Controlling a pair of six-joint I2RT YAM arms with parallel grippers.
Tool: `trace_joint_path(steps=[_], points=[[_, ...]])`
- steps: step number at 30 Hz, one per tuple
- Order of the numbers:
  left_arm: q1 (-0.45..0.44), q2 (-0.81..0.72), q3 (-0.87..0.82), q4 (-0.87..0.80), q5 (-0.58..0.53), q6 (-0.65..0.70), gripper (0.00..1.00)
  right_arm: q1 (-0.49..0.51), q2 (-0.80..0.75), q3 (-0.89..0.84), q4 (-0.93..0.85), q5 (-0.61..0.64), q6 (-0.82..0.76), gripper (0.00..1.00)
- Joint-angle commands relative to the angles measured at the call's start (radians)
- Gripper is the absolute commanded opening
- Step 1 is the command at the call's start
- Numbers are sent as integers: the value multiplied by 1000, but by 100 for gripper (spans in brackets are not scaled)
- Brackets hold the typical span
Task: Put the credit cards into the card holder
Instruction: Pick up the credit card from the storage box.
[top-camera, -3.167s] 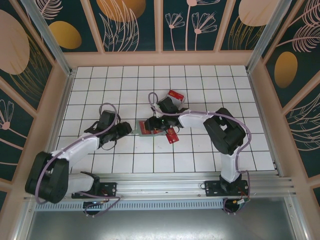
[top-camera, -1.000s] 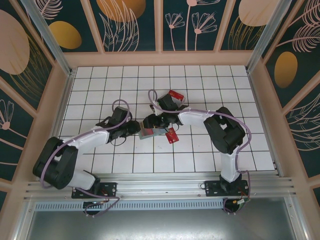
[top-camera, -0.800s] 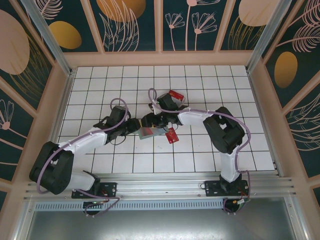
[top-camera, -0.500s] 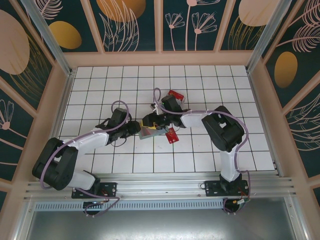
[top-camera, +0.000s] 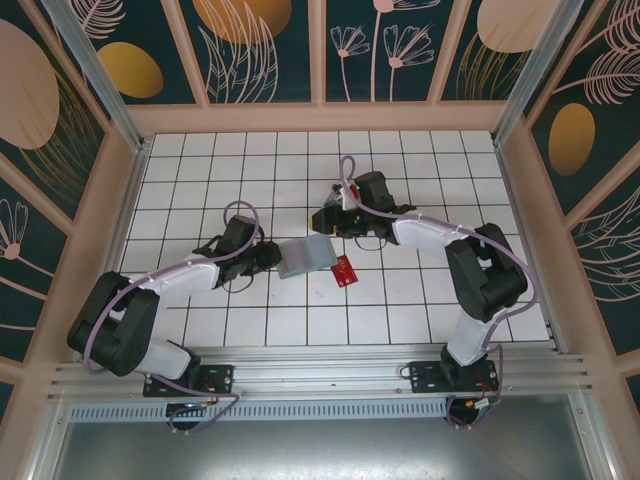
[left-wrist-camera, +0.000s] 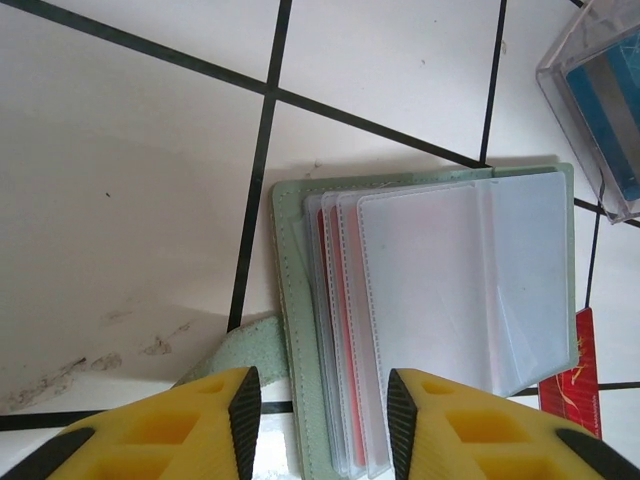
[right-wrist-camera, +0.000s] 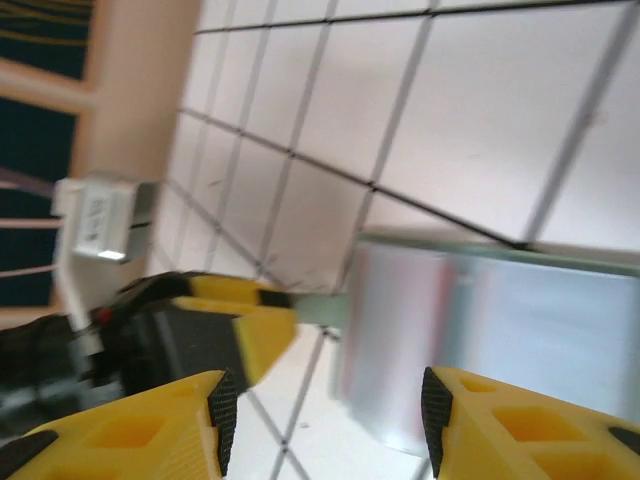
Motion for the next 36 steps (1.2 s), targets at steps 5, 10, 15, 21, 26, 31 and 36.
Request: trace_joint_path(steps=[5, 10, 15, 21, 26, 31, 36], points=[[-5, 53, 142, -31, -7, 58, 45, -85, -37, 136, -269, 498, -255, 55], [-5, 179, 307, -59, 0, 107, 47, -149, -46, 153, -217, 611, -341, 58], [-5, 373, 528, -57, 62, 150, 48, -195, 33, 212, -243, 642, -403, 66], [-4, 575, 787, -118, 120, 196, 49, -216, 141, 284, -237, 492, -408, 66], [-6, 694, 903, -137, 174, 199, 48, -196, 213, 354, -271, 440, -430, 66], [-6, 742, 928, -137, 206, 198, 48, -189, 253, 387, -283, 457, -432, 66], [-12, 773, 935, -131, 227, 196, 48, -189, 309, 434, -314, 500, -444, 66]])
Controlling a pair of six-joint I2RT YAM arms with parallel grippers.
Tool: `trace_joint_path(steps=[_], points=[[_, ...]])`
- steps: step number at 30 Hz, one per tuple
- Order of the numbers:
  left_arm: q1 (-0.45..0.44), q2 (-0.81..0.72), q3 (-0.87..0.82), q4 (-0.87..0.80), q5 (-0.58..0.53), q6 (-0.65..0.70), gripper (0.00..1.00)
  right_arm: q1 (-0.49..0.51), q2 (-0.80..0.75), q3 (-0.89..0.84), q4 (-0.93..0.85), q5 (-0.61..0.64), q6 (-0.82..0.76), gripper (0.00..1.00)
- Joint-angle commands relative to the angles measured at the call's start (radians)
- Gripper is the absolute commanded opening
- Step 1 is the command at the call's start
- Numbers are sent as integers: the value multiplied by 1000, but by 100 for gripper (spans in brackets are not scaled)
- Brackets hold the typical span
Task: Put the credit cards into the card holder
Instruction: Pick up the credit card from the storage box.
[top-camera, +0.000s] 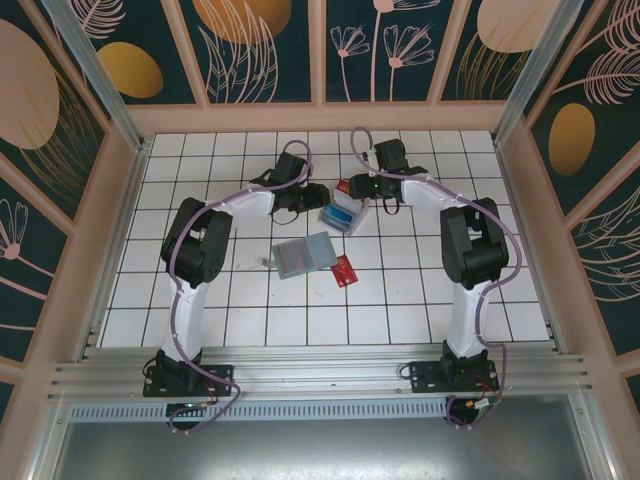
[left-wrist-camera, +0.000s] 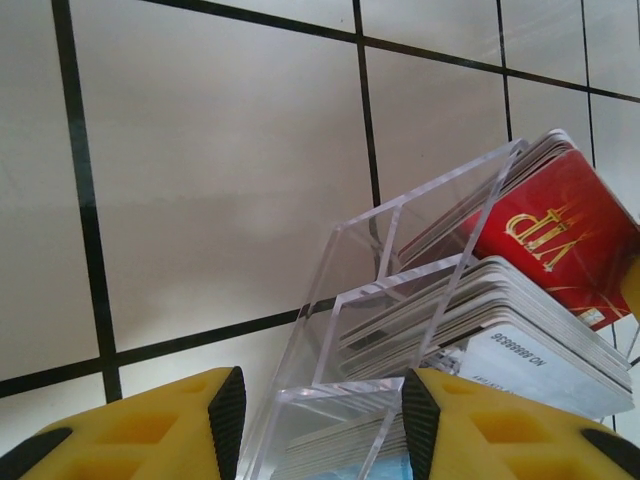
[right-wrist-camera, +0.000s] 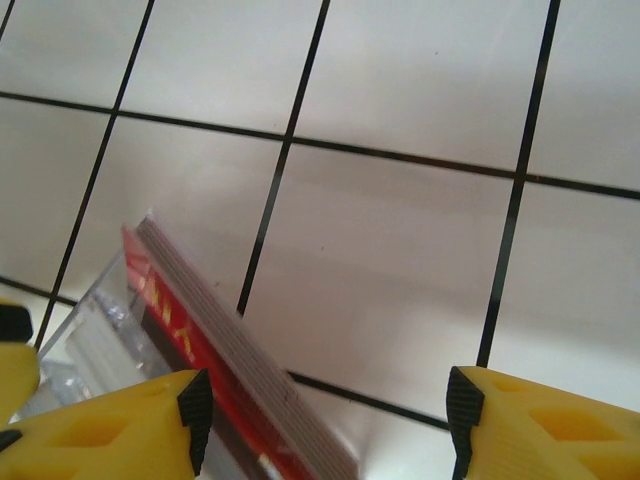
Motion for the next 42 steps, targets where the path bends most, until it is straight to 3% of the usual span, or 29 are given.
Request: trace_joint_path(steps=[1, 7, 20, 32, 42], points=[[-11, 37, 26, -23, 31, 16, 48, 1, 37, 34, -42, 21, -29, 66], [-11, 49, 26, -17, 36, 11, 48, 16, 39, 43, -53, -24, -47, 66], [-11, 38, -43, 7, 26, 11, 48, -7, 33, 55, -44, 48, -33, 65], [-11, 23, -73, 29, 23, -1, 48, -25, -14, 53, -31, 24, -32, 63], [-11, 19, -77, 24, 18, 1, 48, -25, -28, 43, -18, 6, -48, 50]])
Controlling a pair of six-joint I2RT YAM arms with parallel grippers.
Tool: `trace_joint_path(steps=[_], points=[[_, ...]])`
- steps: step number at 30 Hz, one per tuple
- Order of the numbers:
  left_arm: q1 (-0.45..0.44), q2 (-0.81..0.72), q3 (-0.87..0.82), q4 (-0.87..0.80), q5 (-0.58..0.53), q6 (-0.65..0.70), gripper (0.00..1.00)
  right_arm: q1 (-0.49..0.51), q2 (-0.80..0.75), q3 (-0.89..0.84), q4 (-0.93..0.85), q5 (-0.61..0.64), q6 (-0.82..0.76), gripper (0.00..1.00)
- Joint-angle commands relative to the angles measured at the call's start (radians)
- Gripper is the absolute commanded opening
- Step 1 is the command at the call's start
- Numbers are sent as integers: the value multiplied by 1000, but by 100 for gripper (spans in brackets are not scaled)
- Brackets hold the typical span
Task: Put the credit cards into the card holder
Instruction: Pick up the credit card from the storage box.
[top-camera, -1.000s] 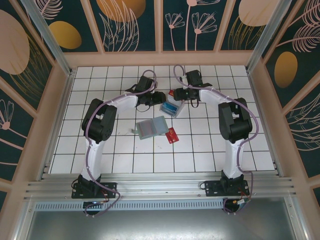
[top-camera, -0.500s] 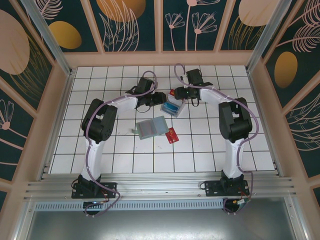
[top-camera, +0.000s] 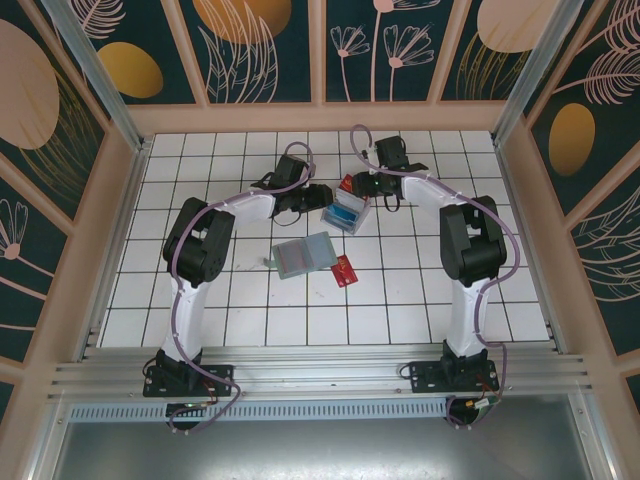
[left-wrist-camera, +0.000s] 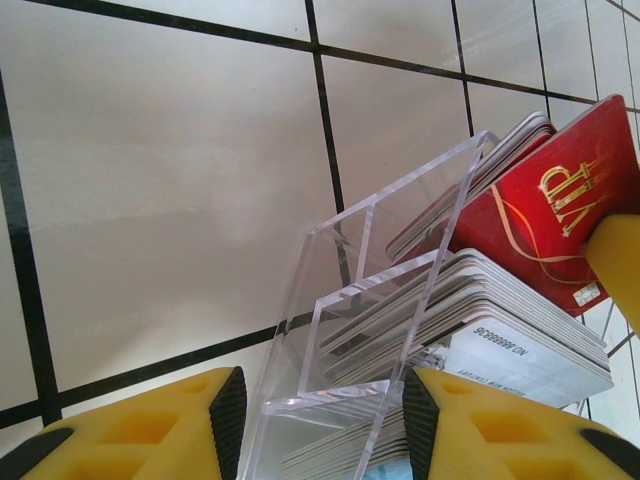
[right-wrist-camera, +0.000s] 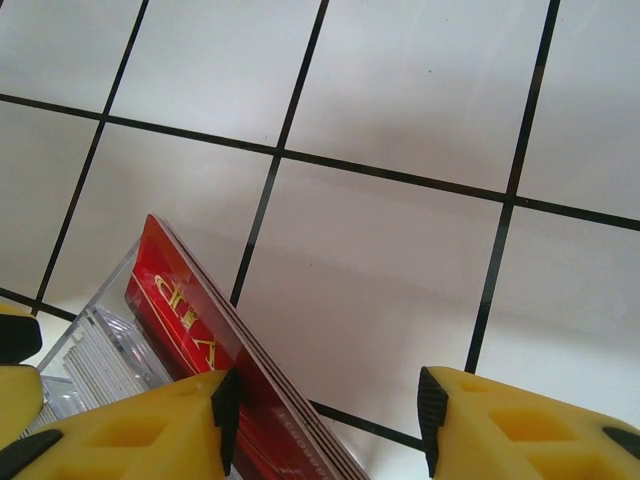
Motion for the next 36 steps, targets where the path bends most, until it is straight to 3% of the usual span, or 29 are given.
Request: trace_joint_path(steps=[1, 15, 27, 36], points=[[-9, 7, -37, -83, -18, 3, 48, -11, -46, 10, 7, 11, -13, 48], [-8, 10, -37, -82, -15, 0, 48, 5, -66, -7, -7, 38, -66, 24], [-8, 5, -42, -79, -15, -1, 48, 15, -95, -27, -8, 43, -97, 23], [-9, 1, -43, -82, -15, 0, 48, 16, -143, -52, 4, 1, -107, 12]])
